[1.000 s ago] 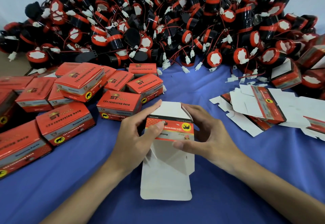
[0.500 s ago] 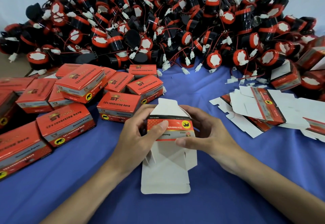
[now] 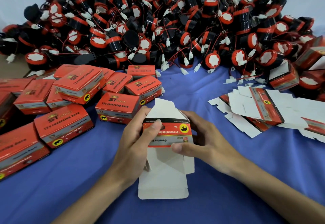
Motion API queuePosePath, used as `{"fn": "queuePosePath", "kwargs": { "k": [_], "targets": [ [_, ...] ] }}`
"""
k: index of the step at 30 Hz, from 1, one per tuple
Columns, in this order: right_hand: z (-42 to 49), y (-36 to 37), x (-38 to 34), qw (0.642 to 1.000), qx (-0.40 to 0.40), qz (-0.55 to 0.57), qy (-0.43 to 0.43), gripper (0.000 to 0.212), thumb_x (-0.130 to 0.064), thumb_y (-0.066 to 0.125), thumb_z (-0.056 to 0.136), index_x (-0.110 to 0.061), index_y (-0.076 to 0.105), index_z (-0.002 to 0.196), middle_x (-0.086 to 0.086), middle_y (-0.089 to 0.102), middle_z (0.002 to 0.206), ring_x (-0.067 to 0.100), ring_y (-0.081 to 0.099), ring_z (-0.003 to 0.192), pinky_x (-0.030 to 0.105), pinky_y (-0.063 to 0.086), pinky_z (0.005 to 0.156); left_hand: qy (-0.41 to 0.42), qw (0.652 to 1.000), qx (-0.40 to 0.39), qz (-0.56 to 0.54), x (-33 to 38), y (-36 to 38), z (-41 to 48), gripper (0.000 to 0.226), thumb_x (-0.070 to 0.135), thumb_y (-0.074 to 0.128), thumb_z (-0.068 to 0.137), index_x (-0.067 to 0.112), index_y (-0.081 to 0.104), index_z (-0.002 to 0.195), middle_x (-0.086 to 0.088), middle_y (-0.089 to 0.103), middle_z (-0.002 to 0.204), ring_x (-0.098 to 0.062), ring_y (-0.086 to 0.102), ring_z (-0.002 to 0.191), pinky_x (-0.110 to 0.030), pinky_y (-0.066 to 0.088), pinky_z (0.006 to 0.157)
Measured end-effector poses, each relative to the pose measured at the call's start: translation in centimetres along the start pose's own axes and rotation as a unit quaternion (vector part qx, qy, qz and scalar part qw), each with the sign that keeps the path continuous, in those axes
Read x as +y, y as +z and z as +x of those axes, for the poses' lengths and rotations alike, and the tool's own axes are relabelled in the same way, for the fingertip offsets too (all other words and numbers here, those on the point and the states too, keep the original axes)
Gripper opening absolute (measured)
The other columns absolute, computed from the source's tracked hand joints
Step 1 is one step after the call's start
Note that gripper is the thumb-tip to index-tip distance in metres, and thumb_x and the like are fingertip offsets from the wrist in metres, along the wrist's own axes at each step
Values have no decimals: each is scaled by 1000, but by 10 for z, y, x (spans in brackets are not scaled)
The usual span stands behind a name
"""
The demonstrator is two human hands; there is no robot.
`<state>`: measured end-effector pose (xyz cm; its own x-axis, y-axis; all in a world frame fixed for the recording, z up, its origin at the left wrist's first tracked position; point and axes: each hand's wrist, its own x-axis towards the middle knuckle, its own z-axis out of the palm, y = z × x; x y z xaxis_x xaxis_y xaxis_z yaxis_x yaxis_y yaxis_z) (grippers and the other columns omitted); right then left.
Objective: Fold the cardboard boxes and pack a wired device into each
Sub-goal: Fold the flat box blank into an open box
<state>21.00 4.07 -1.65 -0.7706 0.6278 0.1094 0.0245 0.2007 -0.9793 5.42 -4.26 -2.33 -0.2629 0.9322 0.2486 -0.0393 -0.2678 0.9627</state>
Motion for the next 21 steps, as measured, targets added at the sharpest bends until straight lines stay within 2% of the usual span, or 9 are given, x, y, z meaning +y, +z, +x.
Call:
{"fn": "queuePosePath", "kwargs": {
  "k": [2,5,8,11,14,15,16,19,21],
  "targets": [
    [-1,2,-2,1000,5,-28,-12,46,-40,73,72,-26,58,113,-8,68,104,15,67,97,23,52,73,18,1000,-5,-4,1,-1,0,16,30,59,86,24,64,100,0,67,91,-13,65,82,-22,53,66],
    [-3,5,-2,997,-8,-45,-59,53,-32,71,80,-35,49,128,-8,65,115,17,65,106,28,55,81,22,1000,-15,-14,1,-2,1,21,35,56,83,22,63,98,-2,66,90,-15,65,80,-25,54,67],
    [-1,4,-1,998,13,-40,-52,47,-36,75,74,-38,57,118,-11,54,117,20,63,107,37,56,83,11,1000,-10,-12,-1,-2,2,13,25,60,84,25,61,97,3,67,88,-12,65,78,-23,53,65],
    [-3,4,2,999,18,-23,-46,44,-28,77,74,-36,59,114,-9,49,116,19,63,105,29,55,81,10,1000,3,-12,-4,0,4,22,20,53,85,25,56,105,7,67,93,-9,66,83,-20,53,67],
    [-5,4,5,999,6,-7,-36,81,-24,76,74,-49,31,137,-20,58,111,13,66,103,24,54,82,13,1000,3,5,-4,0,5,42,19,55,83,28,51,124,-1,61,106,-14,64,96,-25,53,76],
    [-5,3,6,999,6,-7,-34,93,-23,77,72,-51,20,140,-25,57,107,11,66,102,24,54,82,14,1000,-5,16,-3,-1,4,45,20,58,82,29,52,126,-2,60,109,-16,64,100,-25,54,76],
    [-5,3,7,999,9,-8,-34,97,-22,78,70,-50,18,141,-25,56,104,11,66,101,23,53,82,18,999,-17,31,-2,-1,4,45,23,62,80,28,55,124,-2,61,111,-17,64,102,-24,53,77],
    [-3,4,5,998,23,-30,-58,76,-18,81,67,-33,45,133,-12,50,115,13,63,104,22,54,78,43,994,-32,100,0,-2,4,41,37,55,78,18,61,114,1,57,109,-21,61,103,-25,52,78],
    [-3,5,3,997,32,-38,-62,69,-23,83,65,-32,52,127,-15,42,123,8,60,107,22,54,77,56,990,-26,124,-1,-2,4,43,39,52,78,13,61,111,0,52,113,-15,58,107,-20,50,80]
  ]
}}
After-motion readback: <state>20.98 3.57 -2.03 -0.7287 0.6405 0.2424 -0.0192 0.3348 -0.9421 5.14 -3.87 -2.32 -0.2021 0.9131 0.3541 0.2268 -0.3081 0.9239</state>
